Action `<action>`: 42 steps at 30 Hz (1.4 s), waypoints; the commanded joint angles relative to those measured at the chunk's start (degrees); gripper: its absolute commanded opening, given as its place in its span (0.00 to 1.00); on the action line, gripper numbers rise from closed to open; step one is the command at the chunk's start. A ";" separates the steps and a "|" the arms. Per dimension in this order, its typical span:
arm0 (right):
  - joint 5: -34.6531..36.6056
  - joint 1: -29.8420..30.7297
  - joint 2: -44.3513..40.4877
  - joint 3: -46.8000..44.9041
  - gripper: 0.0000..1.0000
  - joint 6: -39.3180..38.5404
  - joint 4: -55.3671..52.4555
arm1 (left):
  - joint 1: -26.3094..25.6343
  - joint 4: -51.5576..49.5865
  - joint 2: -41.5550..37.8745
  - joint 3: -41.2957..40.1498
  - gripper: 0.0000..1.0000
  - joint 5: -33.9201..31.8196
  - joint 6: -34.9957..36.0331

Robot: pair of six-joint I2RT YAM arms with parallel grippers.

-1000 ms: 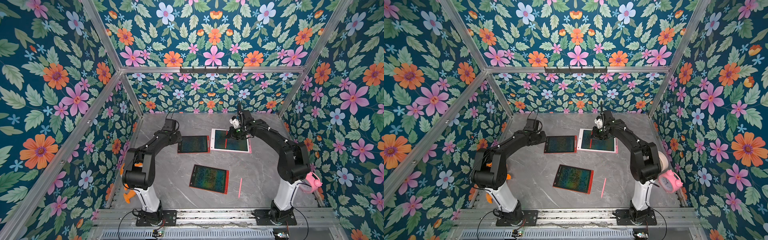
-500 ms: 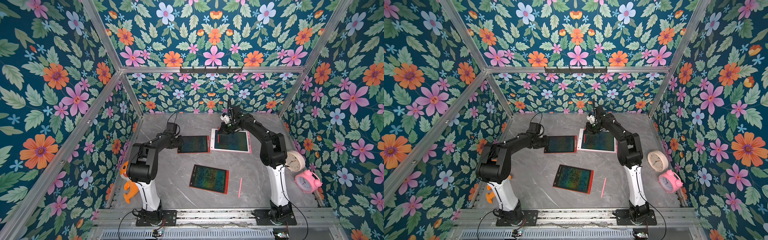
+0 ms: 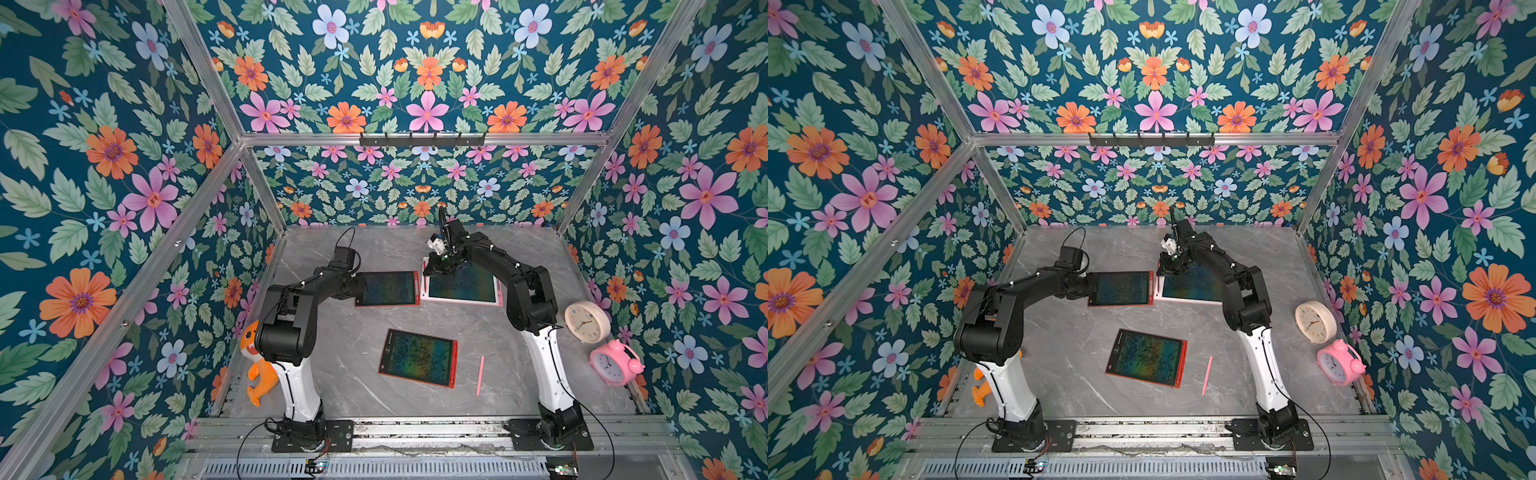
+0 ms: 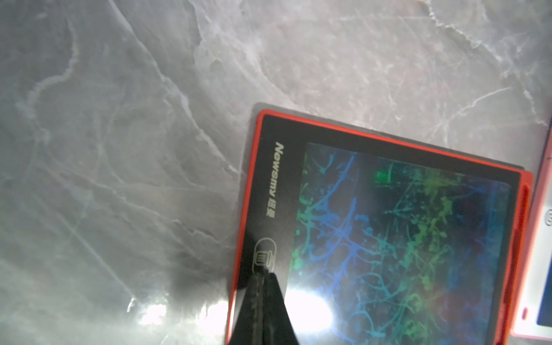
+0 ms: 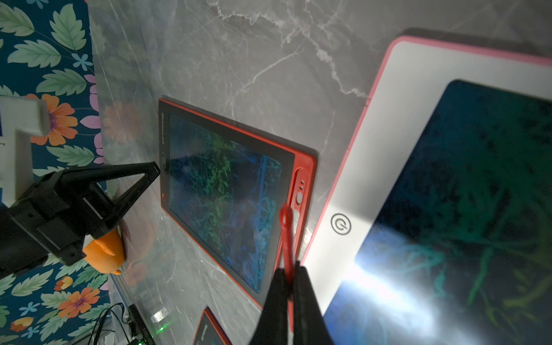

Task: Place the stylus back onto the writing tablet
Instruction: Place the stylus on the writing tablet.

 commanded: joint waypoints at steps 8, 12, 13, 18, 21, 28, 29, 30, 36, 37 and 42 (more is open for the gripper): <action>2.02 2.26 3.19 3.34 0.00 2.96 0.23 | 0.07 -0.61 1.20 0.91 0.00 -0.83 -0.15; 1.98 2.57 4.12 4.07 0.00 4.18 0.13 | 0.10 -0.91 1.55 1.07 0.00 -1.22 -0.15; 1.84 2.57 4.38 4.31 0.00 4.36 0.08 | 0.16 -1.03 1.72 1.24 0.00 -1.26 -0.16; 1.67 2.65 4.94 4.97 0.00 5.11 -0.84 | 0.13 -1.44 2.43 1.61 0.00 -1.33 -0.24; 1.63 2.66 5.20 4.73 0.00 5.38 -1.15 | 0.14 -1.69 2.78 1.83 0.00 -1.57 -0.33; 1.24 2.92 4.56 3.92 0.00 6.39 -1.47 | 0.14 -2.00 3.57 2.04 0.00 -1.18 -0.50; 1.11 2.92 4.57 3.99 0.00 6.47 -1.57 | 0.15 -2.09 3.66 2.09 0.00 -1.19 -0.50; 1.02 3.01 4.50 3.91 0.00 6.64 -1.80 | 0.21 -2.09 3.74 2.13 0.00 -1.22 -0.50; 0.41 3.01 3.97 3.67 0.00 8.31 -2.98 | 0.17 -2.19 3.96 2.13 0.00 -1.17 -0.76; 0.23 3.01 4.05 3.88 0.00 8.68 -3.34 | 0.15 -2.26 4.01 2.14 0.00 -1.02 -0.77; 0.18 3.01 4.25 4.12 0.00 9.20 -4.39 | 0.15 -2.29 4.10 2.15 0.00 -0.92 -0.85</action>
